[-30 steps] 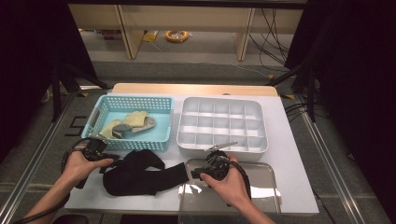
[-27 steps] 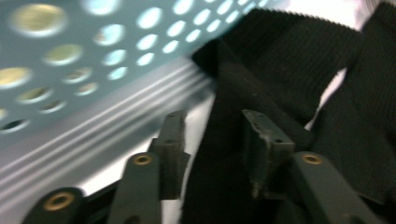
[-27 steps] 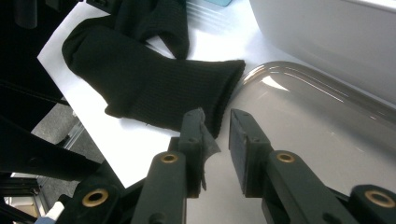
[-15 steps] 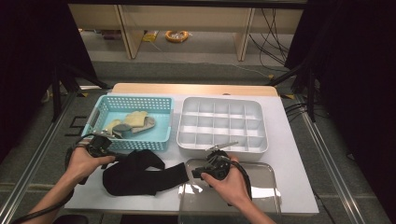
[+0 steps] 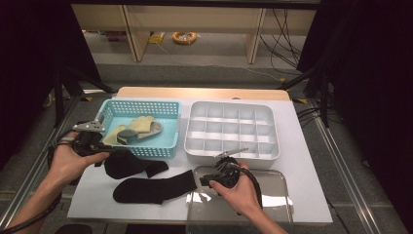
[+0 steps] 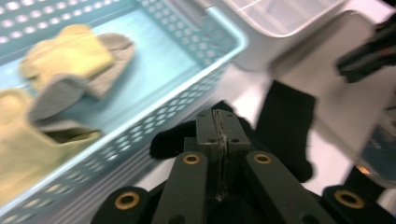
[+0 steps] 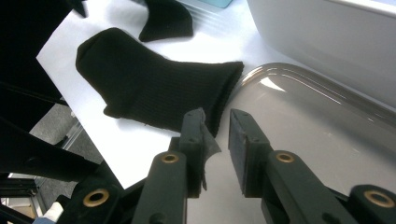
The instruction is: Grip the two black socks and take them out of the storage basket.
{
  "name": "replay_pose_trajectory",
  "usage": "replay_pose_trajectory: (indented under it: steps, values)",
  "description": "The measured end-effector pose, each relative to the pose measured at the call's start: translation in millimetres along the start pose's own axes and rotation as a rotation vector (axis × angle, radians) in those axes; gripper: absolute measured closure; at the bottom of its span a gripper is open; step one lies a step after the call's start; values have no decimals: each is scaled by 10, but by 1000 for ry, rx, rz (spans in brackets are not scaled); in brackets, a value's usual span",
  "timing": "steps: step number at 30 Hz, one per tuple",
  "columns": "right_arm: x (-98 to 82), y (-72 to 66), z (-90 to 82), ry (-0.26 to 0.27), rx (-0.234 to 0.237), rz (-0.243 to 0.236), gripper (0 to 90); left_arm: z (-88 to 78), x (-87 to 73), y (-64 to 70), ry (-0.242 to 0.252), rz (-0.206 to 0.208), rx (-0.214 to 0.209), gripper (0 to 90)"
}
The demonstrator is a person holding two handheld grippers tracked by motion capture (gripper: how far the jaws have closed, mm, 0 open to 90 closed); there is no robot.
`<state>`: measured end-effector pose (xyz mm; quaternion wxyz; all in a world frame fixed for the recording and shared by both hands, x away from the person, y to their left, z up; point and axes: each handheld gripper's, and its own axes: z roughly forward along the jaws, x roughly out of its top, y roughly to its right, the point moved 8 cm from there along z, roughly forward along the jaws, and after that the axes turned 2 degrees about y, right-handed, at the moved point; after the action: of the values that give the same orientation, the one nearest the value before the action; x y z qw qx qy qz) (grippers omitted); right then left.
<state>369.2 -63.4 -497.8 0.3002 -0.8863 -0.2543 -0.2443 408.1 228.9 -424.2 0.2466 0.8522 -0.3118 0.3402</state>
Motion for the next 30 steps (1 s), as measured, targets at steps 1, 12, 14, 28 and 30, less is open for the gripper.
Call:
replay_pose_trajectory:
  steps: [1,12,14,28,30]
  values:
    - [1,1,2,1,-2,1,764,-7,16,54,3,9,-17,887]
    - [17,-22,-27,2,8,-7,766,-67,201,745,32,57,-205,890]
    - [18,-26,-25,1,7,-7,766,-76,242,850,39,76,-229,890]
    - [5,-37,-33,-2,11,-19,766,116,347,1302,67,70,-382,889]
    - [0,-36,-27,-3,7,-16,766,252,286,1177,52,13,-366,889]
